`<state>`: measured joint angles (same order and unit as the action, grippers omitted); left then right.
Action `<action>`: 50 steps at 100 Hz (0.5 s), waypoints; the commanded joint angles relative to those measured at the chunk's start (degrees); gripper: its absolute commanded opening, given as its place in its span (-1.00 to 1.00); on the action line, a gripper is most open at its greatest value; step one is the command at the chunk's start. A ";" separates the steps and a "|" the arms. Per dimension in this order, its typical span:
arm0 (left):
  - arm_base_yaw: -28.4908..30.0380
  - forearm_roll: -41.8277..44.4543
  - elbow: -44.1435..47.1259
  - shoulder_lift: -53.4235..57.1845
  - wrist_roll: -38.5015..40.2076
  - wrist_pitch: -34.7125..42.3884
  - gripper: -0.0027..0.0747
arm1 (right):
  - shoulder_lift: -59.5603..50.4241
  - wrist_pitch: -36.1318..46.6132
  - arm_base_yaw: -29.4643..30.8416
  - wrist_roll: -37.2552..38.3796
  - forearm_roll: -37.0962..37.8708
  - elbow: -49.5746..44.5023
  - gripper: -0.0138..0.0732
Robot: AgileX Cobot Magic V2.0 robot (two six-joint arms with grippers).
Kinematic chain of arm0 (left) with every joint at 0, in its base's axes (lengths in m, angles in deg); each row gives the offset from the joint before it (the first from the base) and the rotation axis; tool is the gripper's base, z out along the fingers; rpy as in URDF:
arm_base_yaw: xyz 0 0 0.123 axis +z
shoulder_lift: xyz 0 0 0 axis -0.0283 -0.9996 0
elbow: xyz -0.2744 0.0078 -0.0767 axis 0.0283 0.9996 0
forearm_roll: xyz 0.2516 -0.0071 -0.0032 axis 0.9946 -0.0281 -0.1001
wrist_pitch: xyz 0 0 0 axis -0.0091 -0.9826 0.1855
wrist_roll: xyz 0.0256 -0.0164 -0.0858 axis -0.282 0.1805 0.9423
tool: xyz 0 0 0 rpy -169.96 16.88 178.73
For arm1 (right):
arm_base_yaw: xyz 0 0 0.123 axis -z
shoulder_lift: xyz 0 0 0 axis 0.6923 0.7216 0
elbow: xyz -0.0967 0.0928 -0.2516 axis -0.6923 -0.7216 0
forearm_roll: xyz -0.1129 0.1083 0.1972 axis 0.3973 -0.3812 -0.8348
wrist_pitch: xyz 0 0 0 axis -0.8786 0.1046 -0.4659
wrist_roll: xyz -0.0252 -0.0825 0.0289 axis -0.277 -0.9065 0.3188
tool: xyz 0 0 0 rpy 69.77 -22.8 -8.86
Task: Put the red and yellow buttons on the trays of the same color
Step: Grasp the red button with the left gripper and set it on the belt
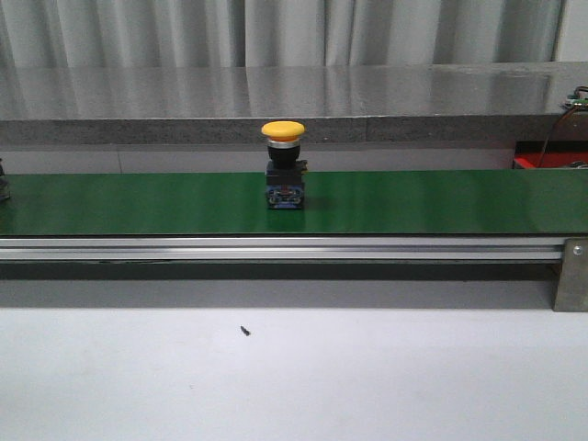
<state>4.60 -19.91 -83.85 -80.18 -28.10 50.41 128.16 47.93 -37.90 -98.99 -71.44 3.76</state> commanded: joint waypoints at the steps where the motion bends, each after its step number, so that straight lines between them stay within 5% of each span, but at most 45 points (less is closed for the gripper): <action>1: -2.13 -0.47 3.83 5.95 -1.47 5.07 0.03 | -0.88 3.33 0.04 -0.15 -0.70 1.82 -0.84; 29: -3.23 -1.20 17.73 20.91 -1.49 8.44 -0.99 | -0.88 3.33 0.04 -0.15 -0.70 1.82 -0.84; 50: -3.23 -1.20 21.33 25.76 -1.49 6.34 -0.98 | -0.88 5.04 0.04 -0.15 -0.70 1.82 -0.84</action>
<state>1.96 -20.03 -61.77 -55.24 -29.57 53.89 128.16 48.17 -37.90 -98.99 -71.44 3.76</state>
